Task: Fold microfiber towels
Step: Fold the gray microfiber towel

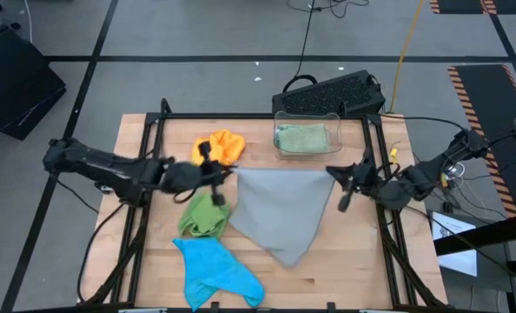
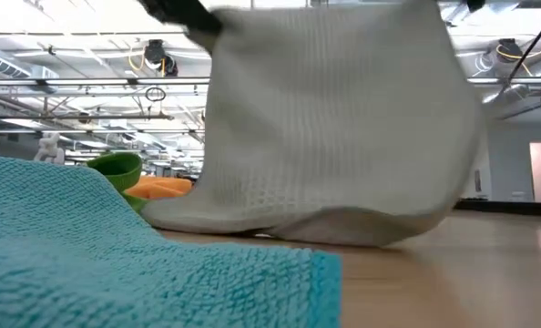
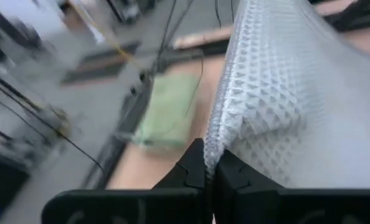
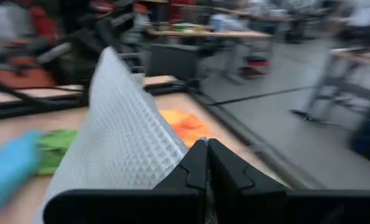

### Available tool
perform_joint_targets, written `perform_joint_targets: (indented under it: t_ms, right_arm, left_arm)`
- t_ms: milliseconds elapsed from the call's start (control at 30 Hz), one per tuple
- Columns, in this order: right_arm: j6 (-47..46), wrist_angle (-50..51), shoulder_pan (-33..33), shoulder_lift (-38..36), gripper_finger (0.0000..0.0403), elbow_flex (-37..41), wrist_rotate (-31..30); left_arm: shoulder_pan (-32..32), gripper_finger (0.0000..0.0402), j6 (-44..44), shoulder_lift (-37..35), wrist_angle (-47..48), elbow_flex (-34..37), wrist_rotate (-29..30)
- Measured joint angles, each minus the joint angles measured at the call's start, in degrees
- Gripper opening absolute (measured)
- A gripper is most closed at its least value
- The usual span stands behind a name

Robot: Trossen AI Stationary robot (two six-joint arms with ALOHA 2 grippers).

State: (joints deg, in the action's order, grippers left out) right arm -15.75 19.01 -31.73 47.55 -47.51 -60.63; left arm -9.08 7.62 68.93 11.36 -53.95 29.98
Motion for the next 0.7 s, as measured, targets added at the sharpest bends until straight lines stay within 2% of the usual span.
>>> perform_joint_targets:
  t_ms: [100,167,267,467,700]
  right_arm:
    - [-0.1,-1.2,1.4,1.0,0.0000,2.1,-1.8]
    - [-1.2,-1.3,1.8,1.6,0.0000,3.4,-2.4]
    - [-3.4,-1.4,2.1,2.0,0.0000,5.7,-1.7]
    - [-9.2,-3.3,2.1,2.0,0.0001,11.3,3.8]
    - [-8.3,-13.3,2.1,2.0,0.0002,18.7,4.4]
  left_arm:
    - [4.0,0.0008,-0.7,3.6,0.0,0.1,-10.8]
    - [4.8,0.0012,-0.6,5.7,-2.2,0.0,-14.4]
    - [5.2,0.0006,-0.3,8.6,-0.6,0.0,-12.3]
    - [6.5,0.0014,2.9,14.8,0.4,0.0,-10.7]
    - [6.8,0.0005,7.0,19.6,-0.9,0.1,-5.1]
